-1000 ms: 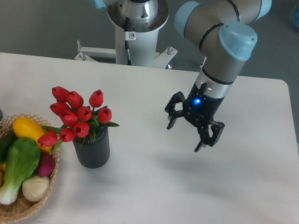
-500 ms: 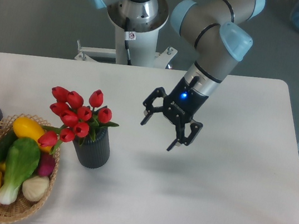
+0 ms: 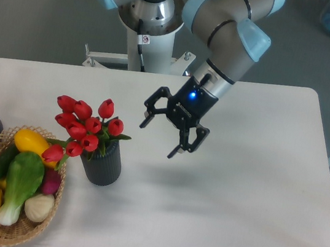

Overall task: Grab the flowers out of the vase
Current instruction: 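Move the open gripper toward the red tulips in the black vase, then lower the open gripper around the tulip stems above the vase rim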

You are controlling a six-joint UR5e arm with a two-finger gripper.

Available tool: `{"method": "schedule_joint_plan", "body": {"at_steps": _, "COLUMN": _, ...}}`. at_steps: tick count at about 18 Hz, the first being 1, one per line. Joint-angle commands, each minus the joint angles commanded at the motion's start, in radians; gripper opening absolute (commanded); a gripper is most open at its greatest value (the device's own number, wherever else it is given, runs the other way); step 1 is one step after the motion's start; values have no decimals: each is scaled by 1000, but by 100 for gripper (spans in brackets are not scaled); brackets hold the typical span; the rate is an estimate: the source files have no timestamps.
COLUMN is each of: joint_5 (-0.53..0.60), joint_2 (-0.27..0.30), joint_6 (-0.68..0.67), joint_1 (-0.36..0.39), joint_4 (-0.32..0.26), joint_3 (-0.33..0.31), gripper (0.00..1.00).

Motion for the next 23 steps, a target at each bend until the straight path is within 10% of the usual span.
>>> {"method": "schedule_joint_plan", "body": {"at_steps": 21, "joint_5": -154, "joint_2": -23, "joint_6": -2, "joint_1": -112, "joint_4": -2, "joint_3": -12, "gripper": 100}}
{"method": "schedule_joint_plan", "body": {"at_steps": 23, "joint_5": -154, "joint_2": -34, "joint_6": 0, "joint_1": -118, "joint_4": 1, "joint_3": -12, "gripper": 89}}
